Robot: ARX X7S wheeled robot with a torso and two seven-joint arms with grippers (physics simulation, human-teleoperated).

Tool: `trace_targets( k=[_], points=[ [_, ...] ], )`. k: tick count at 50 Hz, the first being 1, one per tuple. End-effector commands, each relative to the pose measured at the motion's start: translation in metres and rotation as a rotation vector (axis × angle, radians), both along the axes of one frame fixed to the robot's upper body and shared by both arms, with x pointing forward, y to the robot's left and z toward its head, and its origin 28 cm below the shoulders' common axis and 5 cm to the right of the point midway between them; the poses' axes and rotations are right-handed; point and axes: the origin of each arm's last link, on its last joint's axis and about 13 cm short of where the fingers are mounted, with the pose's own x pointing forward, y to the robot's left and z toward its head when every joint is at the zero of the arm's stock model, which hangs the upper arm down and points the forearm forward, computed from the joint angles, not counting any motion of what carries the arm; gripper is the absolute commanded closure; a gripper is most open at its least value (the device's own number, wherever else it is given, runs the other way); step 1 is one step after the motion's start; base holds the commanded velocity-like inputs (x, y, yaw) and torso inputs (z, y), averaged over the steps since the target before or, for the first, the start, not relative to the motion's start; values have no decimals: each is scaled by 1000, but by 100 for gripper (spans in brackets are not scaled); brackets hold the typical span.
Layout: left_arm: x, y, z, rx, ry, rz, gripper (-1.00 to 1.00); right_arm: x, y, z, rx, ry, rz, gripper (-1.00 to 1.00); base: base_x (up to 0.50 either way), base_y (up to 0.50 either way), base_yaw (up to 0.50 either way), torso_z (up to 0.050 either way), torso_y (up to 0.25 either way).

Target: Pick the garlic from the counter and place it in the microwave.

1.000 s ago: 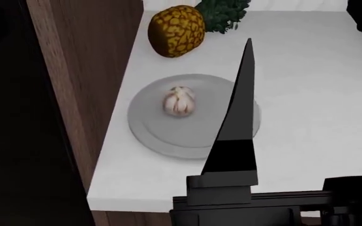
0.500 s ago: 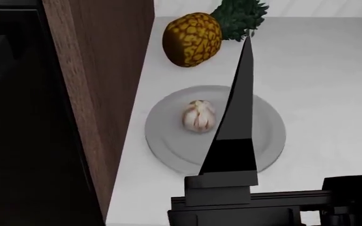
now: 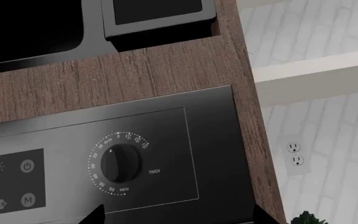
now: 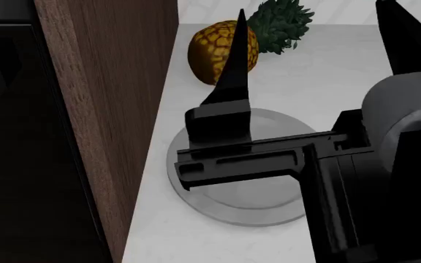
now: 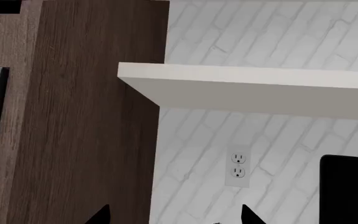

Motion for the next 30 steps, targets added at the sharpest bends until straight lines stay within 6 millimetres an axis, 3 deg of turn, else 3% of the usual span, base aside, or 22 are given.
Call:
trace_targets(
  k=[1, 6, 16, 30],
  points=[
    [0, -1, 1, 2, 4, 1, -100, 46, -2, 27, -78, 190, 59, -100, 0, 0, 0, 0, 0],
    [0, -2, 3, 9, 8, -1, -100, 77, -4, 37, -128, 320, 77, -100, 0, 0, 0, 0, 0],
    [0, -2, 2, 10, 9, 1, -100, 108, -6, 66, -252, 489, 125, -100, 0, 0, 0, 0, 0],
    [0, 0, -1, -1, 13, 0, -100, 130, -5, 64, -334, 677, 166, -100, 0, 0, 0, 0, 0]
  ],
)
